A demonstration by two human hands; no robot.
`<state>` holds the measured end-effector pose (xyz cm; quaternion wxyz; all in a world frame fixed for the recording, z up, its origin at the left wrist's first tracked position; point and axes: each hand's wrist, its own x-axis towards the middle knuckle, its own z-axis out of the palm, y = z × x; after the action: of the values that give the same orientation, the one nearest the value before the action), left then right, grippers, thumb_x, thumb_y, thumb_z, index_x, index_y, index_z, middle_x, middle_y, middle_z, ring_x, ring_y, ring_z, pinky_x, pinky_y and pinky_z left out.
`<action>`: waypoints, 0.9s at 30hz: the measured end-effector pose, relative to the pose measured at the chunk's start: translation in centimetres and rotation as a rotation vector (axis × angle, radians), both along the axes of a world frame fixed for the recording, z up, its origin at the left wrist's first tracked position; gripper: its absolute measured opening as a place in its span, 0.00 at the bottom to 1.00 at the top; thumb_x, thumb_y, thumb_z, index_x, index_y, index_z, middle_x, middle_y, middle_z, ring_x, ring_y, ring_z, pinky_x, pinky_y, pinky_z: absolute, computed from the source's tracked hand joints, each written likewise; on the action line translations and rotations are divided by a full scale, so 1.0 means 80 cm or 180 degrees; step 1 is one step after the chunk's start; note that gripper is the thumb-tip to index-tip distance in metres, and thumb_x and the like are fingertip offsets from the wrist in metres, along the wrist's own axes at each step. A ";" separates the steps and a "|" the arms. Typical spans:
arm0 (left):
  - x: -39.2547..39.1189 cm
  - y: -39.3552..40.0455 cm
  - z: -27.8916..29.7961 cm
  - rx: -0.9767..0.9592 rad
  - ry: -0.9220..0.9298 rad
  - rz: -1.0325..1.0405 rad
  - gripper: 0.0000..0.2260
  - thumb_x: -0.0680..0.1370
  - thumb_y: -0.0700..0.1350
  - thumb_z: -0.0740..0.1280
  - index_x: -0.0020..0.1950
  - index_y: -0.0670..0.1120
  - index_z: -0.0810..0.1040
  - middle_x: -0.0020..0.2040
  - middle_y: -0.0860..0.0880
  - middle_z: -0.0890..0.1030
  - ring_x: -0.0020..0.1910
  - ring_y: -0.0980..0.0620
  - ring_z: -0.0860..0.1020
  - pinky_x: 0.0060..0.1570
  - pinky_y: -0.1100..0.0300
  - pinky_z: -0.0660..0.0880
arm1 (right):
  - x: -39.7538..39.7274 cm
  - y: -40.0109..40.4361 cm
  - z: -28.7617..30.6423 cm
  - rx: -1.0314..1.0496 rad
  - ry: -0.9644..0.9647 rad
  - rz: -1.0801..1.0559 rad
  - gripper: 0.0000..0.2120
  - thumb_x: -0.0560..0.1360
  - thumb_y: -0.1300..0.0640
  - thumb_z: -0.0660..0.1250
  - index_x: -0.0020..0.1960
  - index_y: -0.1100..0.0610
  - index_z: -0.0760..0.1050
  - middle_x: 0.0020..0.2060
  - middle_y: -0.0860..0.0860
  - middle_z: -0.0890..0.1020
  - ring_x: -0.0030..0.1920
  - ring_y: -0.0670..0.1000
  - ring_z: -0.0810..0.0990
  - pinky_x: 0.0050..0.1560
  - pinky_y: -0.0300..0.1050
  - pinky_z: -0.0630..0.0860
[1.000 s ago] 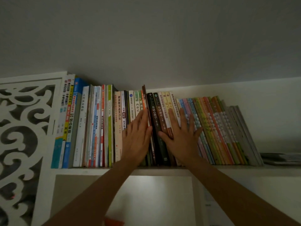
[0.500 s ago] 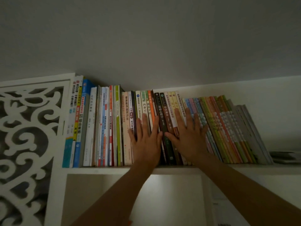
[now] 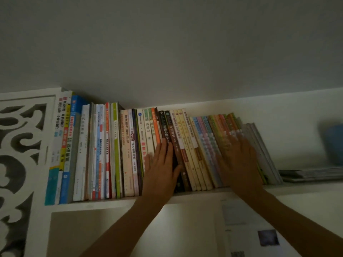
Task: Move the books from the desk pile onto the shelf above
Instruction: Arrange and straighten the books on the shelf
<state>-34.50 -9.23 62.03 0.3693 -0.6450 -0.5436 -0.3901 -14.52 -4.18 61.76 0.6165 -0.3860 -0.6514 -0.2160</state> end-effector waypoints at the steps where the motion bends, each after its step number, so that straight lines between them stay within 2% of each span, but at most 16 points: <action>1: 0.006 0.002 -0.004 -0.0038 -0.0034 0.0027 0.28 0.81 0.56 0.48 0.70 0.52 0.30 0.73 0.52 0.31 0.71 0.54 0.30 0.67 0.53 0.31 | 0.018 0.004 -0.005 -0.0003 0.0083 -0.0049 0.33 0.76 0.41 0.51 0.72 0.62 0.62 0.70 0.64 0.65 0.70 0.64 0.63 0.70 0.61 0.59; 4: 0.029 0.006 -0.003 0.0077 -0.0401 0.0044 0.28 0.82 0.53 0.48 0.75 0.47 0.36 0.76 0.48 0.35 0.73 0.51 0.33 0.68 0.53 0.32 | 0.074 0.013 -0.012 -0.0229 0.0362 -0.0019 0.30 0.75 0.46 0.56 0.68 0.67 0.65 0.66 0.68 0.68 0.66 0.68 0.66 0.67 0.63 0.62; 6: 0.052 0.006 0.002 0.0321 -0.0459 -0.0092 0.26 0.82 0.50 0.51 0.77 0.44 0.46 0.78 0.44 0.44 0.76 0.47 0.42 0.70 0.51 0.37 | 0.109 0.024 -0.012 -0.0307 0.0444 -0.0125 0.25 0.76 0.53 0.62 0.66 0.69 0.67 0.64 0.69 0.68 0.64 0.69 0.67 0.65 0.63 0.63; 7: 0.067 0.004 0.005 0.0459 -0.0331 -0.0196 0.25 0.81 0.48 0.52 0.76 0.43 0.53 0.77 0.42 0.51 0.76 0.44 0.49 0.71 0.48 0.43 | 0.126 0.029 -0.010 -0.0331 0.0464 -0.0162 0.23 0.76 0.55 0.64 0.64 0.69 0.68 0.62 0.69 0.70 0.62 0.69 0.68 0.63 0.62 0.64; 9: 0.102 0.009 0.009 0.0660 -0.0004 -0.0499 0.21 0.78 0.45 0.56 0.70 0.39 0.67 0.72 0.38 0.65 0.71 0.40 0.63 0.70 0.42 0.59 | 0.159 0.034 -0.004 -0.0364 0.0384 -0.0192 0.19 0.76 0.58 0.64 0.62 0.69 0.69 0.58 0.68 0.72 0.59 0.68 0.69 0.59 0.58 0.66; 10: 0.122 0.013 0.011 0.0592 0.0099 -0.0693 0.19 0.77 0.45 0.57 0.65 0.38 0.72 0.68 0.37 0.70 0.67 0.40 0.69 0.66 0.42 0.65 | 0.177 0.035 0.000 -0.0426 0.0368 -0.0166 0.17 0.77 0.60 0.63 0.62 0.69 0.69 0.57 0.68 0.72 0.58 0.68 0.69 0.57 0.57 0.67; 12: 0.168 0.018 0.015 0.0322 0.0139 -0.1048 0.20 0.76 0.47 0.54 0.57 0.38 0.77 0.62 0.37 0.75 0.59 0.40 0.75 0.60 0.49 0.72 | 0.222 0.037 0.013 -0.0719 0.0484 -0.0092 0.15 0.78 0.63 0.60 0.63 0.67 0.68 0.57 0.66 0.72 0.58 0.65 0.69 0.56 0.54 0.67; 14: 0.213 0.027 0.017 0.0177 0.0063 -0.1355 0.19 0.75 0.48 0.54 0.53 0.38 0.79 0.56 0.39 0.78 0.53 0.41 0.78 0.54 0.59 0.72 | 0.270 0.040 0.024 -0.0797 0.0696 -0.0053 0.14 0.78 0.65 0.58 0.63 0.66 0.68 0.57 0.66 0.73 0.56 0.64 0.72 0.53 0.48 0.67; 16: 0.256 0.043 0.017 0.0026 0.0001 -0.1570 0.13 0.77 0.43 0.58 0.51 0.38 0.79 0.52 0.40 0.79 0.49 0.43 0.78 0.50 0.59 0.70 | 0.316 0.042 0.030 -0.0933 0.0902 0.0058 0.14 0.78 0.66 0.57 0.63 0.67 0.69 0.58 0.66 0.74 0.57 0.63 0.73 0.50 0.44 0.65; 18: 0.299 0.057 0.014 -0.0097 -0.0081 -0.1740 0.07 0.77 0.38 0.64 0.50 0.38 0.80 0.50 0.40 0.79 0.48 0.45 0.78 0.47 0.63 0.69 | 0.355 0.050 0.034 -0.1376 0.0901 0.0076 0.14 0.79 0.65 0.56 0.62 0.69 0.70 0.60 0.65 0.74 0.60 0.62 0.72 0.51 0.44 0.64; 19: 0.319 0.064 0.012 -0.0196 -0.0109 -0.1824 0.06 0.77 0.38 0.65 0.51 0.38 0.79 0.51 0.41 0.79 0.49 0.46 0.79 0.45 0.65 0.68 | 0.371 0.055 0.034 -0.1606 0.0827 0.0090 0.14 0.80 0.63 0.56 0.61 0.70 0.71 0.59 0.65 0.75 0.59 0.62 0.72 0.48 0.44 0.64; 21: 0.354 0.078 0.009 -0.0617 -0.0168 -0.1823 0.09 0.77 0.43 0.67 0.54 0.41 0.78 0.54 0.45 0.78 0.54 0.50 0.77 0.49 0.63 0.70 | 0.390 0.062 0.033 -0.1954 0.0664 0.0176 0.14 0.81 0.61 0.54 0.56 0.70 0.72 0.55 0.63 0.76 0.54 0.59 0.73 0.43 0.41 0.62; 24: 0.389 0.100 0.005 -0.1241 -0.0063 -0.1612 0.19 0.74 0.53 0.69 0.61 0.47 0.74 0.60 0.48 0.75 0.59 0.53 0.73 0.54 0.60 0.71 | 0.405 0.068 0.031 -0.2262 0.0553 0.0089 0.13 0.82 0.57 0.50 0.49 0.63 0.69 0.48 0.60 0.74 0.48 0.57 0.71 0.47 0.44 0.65; 27: 0.406 0.115 0.006 -0.1441 0.0277 -0.1196 0.22 0.74 0.57 0.68 0.65 0.50 0.71 0.64 0.50 0.74 0.60 0.52 0.73 0.54 0.61 0.70 | 0.415 0.071 0.028 -0.2536 0.0546 0.0088 0.17 0.83 0.54 0.47 0.57 0.62 0.70 0.47 0.60 0.72 0.47 0.56 0.70 0.50 0.48 0.68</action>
<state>-2.04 -0.07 62.49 0.1604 -0.8164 -0.4715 -0.2923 18.66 1.54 63.97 0.4736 -0.6024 -0.6355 0.0946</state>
